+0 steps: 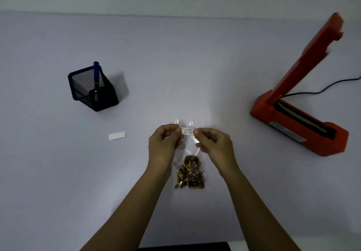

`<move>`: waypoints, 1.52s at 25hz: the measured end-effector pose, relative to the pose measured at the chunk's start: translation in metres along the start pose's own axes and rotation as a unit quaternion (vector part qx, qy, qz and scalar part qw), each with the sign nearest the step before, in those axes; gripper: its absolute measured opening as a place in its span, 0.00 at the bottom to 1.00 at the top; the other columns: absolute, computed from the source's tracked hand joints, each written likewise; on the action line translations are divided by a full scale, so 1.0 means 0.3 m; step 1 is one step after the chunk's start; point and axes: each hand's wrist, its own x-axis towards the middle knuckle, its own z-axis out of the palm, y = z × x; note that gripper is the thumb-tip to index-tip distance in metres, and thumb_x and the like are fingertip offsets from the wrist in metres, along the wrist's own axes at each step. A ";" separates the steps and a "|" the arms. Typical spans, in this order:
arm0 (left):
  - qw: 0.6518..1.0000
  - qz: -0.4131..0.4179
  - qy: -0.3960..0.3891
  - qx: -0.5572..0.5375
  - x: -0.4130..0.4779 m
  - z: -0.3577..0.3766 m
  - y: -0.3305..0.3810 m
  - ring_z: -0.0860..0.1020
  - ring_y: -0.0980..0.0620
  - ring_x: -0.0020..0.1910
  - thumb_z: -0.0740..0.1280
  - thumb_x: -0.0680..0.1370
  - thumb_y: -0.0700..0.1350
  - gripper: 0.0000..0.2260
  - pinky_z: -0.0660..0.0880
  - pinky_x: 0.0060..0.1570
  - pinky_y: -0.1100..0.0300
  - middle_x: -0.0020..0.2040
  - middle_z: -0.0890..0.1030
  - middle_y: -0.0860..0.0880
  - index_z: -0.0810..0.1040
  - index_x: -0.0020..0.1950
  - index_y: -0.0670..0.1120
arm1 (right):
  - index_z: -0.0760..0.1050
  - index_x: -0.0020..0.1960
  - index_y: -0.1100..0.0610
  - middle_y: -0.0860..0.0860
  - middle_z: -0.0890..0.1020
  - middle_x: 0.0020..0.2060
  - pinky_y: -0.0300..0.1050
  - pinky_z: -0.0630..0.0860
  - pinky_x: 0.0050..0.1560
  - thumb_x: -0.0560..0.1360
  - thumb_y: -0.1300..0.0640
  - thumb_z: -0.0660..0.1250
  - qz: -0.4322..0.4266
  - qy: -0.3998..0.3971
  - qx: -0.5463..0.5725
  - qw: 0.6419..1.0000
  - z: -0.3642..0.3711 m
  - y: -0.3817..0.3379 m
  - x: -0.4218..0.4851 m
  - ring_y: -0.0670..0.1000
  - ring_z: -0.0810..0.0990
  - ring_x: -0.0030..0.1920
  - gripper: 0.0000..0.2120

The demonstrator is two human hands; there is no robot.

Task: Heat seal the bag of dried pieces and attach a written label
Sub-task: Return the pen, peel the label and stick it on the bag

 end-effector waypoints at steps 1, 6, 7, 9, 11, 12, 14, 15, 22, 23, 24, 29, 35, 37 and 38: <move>1.000 -0.004 0.004 0.003 0.008 0.009 -0.008 0.81 0.49 0.42 0.66 0.76 0.35 0.06 0.79 0.45 0.59 0.47 0.81 0.39 0.79 0.52 0.39 | 0.81 0.42 0.47 0.48 0.85 0.36 0.40 0.79 0.37 0.70 0.54 0.72 -0.004 -0.007 -0.003 1.000 -0.003 0.008 0.008 0.47 0.83 0.34 0.03; 0.990 0.031 0.031 0.133 0.060 0.031 -0.061 0.81 0.52 0.41 0.68 0.75 0.40 0.07 0.78 0.42 0.65 0.42 0.82 0.49 0.78 0.53 0.46 | 0.81 0.44 0.51 0.49 0.84 0.36 0.43 0.80 0.41 0.70 0.58 0.73 -0.010 0.025 -0.060 0.998 -0.005 0.064 0.057 0.47 0.83 0.35 0.04; 0.979 0.055 0.039 0.192 0.068 0.032 -0.069 0.80 0.56 0.39 0.68 0.75 0.41 0.08 0.75 0.40 0.71 0.41 0.81 0.53 0.77 0.53 0.48 | 0.81 0.44 0.53 0.49 0.84 0.36 0.43 0.80 0.42 0.69 0.58 0.73 -0.010 0.030 -0.079 0.996 -0.004 0.076 0.065 0.47 0.83 0.35 0.04; 0.959 0.094 0.051 0.262 0.075 0.038 -0.079 0.77 0.62 0.35 0.68 0.74 0.41 0.11 0.70 0.33 0.77 0.38 0.79 0.56 0.75 0.55 0.50 | 0.81 0.45 0.53 0.48 0.84 0.37 0.42 0.80 0.44 0.69 0.57 0.72 -0.014 0.036 -0.117 0.992 -0.001 0.095 0.079 0.46 0.83 0.37 0.05; 0.951 0.114 0.048 0.284 0.079 0.047 -0.083 0.76 0.62 0.32 0.68 0.74 0.40 0.13 0.68 0.31 0.78 0.35 0.79 0.54 0.74 0.56 0.49 | 0.81 0.45 0.53 0.47 0.84 0.37 0.40 0.79 0.45 0.69 0.56 0.72 -0.023 0.041 -0.155 0.987 0.003 0.103 0.089 0.44 0.82 0.38 0.04; 0.949 0.119 0.047 0.289 0.080 0.052 -0.084 0.76 0.62 0.33 0.68 0.74 0.39 0.13 0.68 0.31 0.79 0.35 0.79 0.54 0.74 0.57 0.48 | 0.81 0.44 0.53 0.46 0.84 0.36 0.38 0.78 0.44 0.69 0.56 0.72 -0.026 0.044 -0.168 0.984 0.004 0.104 0.093 0.43 0.81 0.38 0.04; 0.947 0.124 0.051 0.293 0.082 0.058 -0.090 0.76 0.62 0.34 0.68 0.74 0.38 0.13 0.68 0.32 0.79 0.35 0.79 0.54 0.73 0.57 0.47 | 0.80 0.43 0.53 0.45 0.82 0.35 0.34 0.76 0.42 0.69 0.56 0.72 -0.030 0.050 -0.182 0.982 0.006 0.104 0.096 0.40 0.80 0.37 0.03; 0.945 0.127 0.056 0.295 0.082 0.060 -0.091 0.76 0.62 0.34 0.68 0.74 0.38 0.13 0.68 0.33 0.79 0.35 0.78 0.55 0.73 0.57 0.47 | 0.80 0.43 0.53 0.45 0.82 0.35 0.33 0.75 0.41 0.69 0.56 0.72 -0.033 0.052 -0.187 0.980 0.006 0.104 0.096 0.40 0.80 0.37 0.03; 0.927 0.162 0.055 0.334 0.076 0.074 -0.120 0.79 0.56 0.38 0.67 0.74 0.39 0.14 0.75 0.40 0.64 0.38 0.80 0.54 0.72 0.59 0.47 | 0.80 0.44 0.54 0.44 0.81 0.35 0.29 0.73 0.38 0.70 0.57 0.71 -0.059 0.048 -0.225 0.971 0.010 0.103 0.093 0.39 0.78 0.35 0.04; 0.924 0.167 0.056 0.340 0.075 0.077 -0.123 0.79 0.56 0.38 0.66 0.74 0.39 0.15 0.75 0.41 0.63 0.38 0.80 0.54 0.72 0.60 0.46 | 0.80 0.44 0.54 0.44 0.81 0.35 0.29 0.72 0.38 0.70 0.57 0.71 -0.061 0.047 -0.230 0.970 0.010 0.101 0.092 0.38 0.78 0.35 0.04; 0.921 0.169 0.057 0.347 0.075 0.079 -0.126 0.78 0.55 0.38 0.66 0.75 0.39 0.15 0.75 0.42 0.62 0.39 0.80 0.53 0.71 0.60 0.46 | 0.80 0.44 0.54 0.45 0.81 0.35 0.28 0.72 0.37 0.70 0.57 0.71 -0.063 0.046 -0.234 0.969 0.011 0.101 0.091 0.38 0.77 0.35 0.04; 0.899 0.206 0.055 0.382 0.079 0.077 -0.147 0.77 0.51 0.42 0.65 0.75 0.38 0.15 0.75 0.43 0.56 0.45 0.79 0.47 0.70 0.61 0.44 | 0.79 0.45 0.56 0.49 0.83 0.38 0.35 0.76 0.40 0.70 0.58 0.71 -0.096 0.048 -0.262 0.959 0.017 0.105 0.087 0.44 0.79 0.35 0.05; 0.867 0.264 0.013 0.422 0.099 0.016 -0.159 0.75 0.52 0.47 0.68 0.75 0.41 0.15 0.73 0.45 0.61 0.54 0.76 0.46 0.71 0.61 0.43 | 0.75 0.54 0.57 0.50 0.81 0.48 0.39 0.76 0.49 0.72 0.57 0.70 -0.202 0.028 -0.270 0.941 -0.022 0.145 0.088 0.45 0.76 0.47 0.12; 0.817 0.330 -0.035 0.472 0.110 -0.034 -0.171 0.75 0.47 0.48 0.69 0.74 0.39 0.16 0.72 0.47 0.60 0.52 0.78 0.44 0.72 0.61 0.41 | 0.76 0.54 0.57 0.51 0.81 0.50 0.37 0.71 0.53 0.73 0.57 0.68 -0.245 -0.006 -0.298 0.922 -0.055 0.165 0.092 0.47 0.75 0.51 0.11; 0.784 0.365 -0.056 0.499 0.116 -0.062 -0.178 0.75 0.46 0.49 0.68 0.75 0.39 0.16 0.71 0.48 0.59 0.52 0.78 0.43 0.73 0.61 0.41 | 0.76 0.54 0.56 0.51 0.80 0.51 0.36 0.69 0.55 0.73 0.57 0.66 -0.265 -0.025 -0.313 0.911 -0.069 0.174 0.094 0.48 0.75 0.52 0.11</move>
